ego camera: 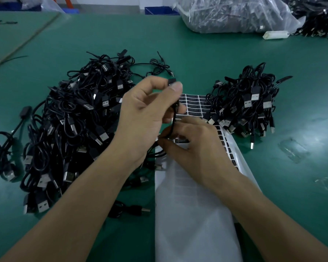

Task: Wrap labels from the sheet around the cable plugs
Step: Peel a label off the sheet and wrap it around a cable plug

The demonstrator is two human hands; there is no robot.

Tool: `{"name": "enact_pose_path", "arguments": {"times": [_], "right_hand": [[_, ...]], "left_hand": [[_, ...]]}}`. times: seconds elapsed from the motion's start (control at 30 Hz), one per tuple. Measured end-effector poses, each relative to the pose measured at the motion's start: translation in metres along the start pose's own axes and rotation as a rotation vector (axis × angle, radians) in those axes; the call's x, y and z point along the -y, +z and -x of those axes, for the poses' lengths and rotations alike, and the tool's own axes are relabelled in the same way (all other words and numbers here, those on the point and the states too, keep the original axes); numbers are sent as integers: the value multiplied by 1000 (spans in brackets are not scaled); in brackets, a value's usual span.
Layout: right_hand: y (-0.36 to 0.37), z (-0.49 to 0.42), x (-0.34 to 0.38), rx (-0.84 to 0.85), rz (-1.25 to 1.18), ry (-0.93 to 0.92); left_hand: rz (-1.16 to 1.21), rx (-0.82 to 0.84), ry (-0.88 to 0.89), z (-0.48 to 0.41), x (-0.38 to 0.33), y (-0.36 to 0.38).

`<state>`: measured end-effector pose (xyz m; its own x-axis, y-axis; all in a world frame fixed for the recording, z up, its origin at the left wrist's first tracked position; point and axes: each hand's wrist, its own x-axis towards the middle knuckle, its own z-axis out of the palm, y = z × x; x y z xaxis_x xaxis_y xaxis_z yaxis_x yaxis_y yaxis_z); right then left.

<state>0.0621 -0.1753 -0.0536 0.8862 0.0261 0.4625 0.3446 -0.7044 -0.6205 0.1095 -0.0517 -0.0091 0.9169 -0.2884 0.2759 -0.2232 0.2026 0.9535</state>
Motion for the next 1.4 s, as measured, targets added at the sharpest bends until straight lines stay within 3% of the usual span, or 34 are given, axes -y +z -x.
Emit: {"name": "enact_pose_path", "arguments": {"times": [0.17, 0.3, 0.43, 0.57, 0.83, 1.0, 1.13, 1.23, 1.4], "right_hand": [[-6, 2, 6, 24, -242, 84], [-18, -1, 15, -147, -345, 126], [-49, -18, 8, -381, -144, 245], [-92, -48, -4, -494, 183, 312], [-126, -80, -22, -380, 449, 643], [-96, -56, -10, -394, 496, 398], [-60, -36, -4, -255, 323, 249], [-33, -22, -6, -99, 241, 218], [-16, -11, -17, 12, 202, 277]], "left_hand": [[132, -232, -17, -8, -10, -17], [81, -322, -156, -12, -10, -17], [-57, -274, -226, -8, -4, -12], [-131, -255, -226, -8, 0, -13], [-192, -276, -261, -10, 3, -18], [-293, -268, -257, -13, 7, -24], [-499, -173, -193, -14, 9, -31], [-760, 7, -140, -12, 2, -36], [-1154, 459, -377, -7, -23, -38]]}}
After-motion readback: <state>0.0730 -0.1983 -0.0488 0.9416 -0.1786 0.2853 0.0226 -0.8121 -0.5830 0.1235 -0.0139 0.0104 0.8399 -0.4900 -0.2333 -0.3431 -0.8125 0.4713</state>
